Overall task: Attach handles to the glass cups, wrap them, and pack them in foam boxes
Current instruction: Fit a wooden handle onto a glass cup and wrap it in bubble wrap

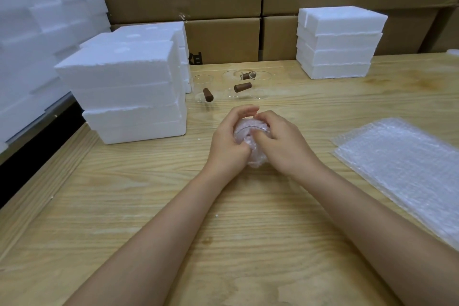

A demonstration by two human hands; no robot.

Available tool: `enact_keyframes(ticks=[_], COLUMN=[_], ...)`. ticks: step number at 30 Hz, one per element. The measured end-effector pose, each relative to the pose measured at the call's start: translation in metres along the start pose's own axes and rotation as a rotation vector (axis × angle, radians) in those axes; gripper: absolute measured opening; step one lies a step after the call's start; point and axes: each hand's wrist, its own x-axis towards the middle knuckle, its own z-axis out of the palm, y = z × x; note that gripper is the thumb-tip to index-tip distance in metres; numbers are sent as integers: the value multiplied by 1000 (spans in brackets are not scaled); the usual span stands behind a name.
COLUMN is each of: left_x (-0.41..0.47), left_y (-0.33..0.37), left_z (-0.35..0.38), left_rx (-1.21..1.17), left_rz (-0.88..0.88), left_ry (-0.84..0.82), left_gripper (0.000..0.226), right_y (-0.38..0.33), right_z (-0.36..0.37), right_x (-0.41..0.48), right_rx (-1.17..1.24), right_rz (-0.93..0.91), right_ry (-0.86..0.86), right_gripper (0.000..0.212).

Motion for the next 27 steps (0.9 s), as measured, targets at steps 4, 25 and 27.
enact_keyframes(ticks=[4,25,27], left_x=[-2,-1,-2], left_y=[4,-1,1], left_z=[1,1,2], left_rx=[-55,4,-12], left_rz=[-2,-30,-13], left_ry=[-86,-13,-30], left_gripper=[50,42,36], right_y=[1,12,11], right_z=[1,3,6], right_x=[-1,2,1], right_rx=[-2,97,101], right_rz=[69,-7,32], right_ry=[131,30,96], right_gripper=[24,48,46])
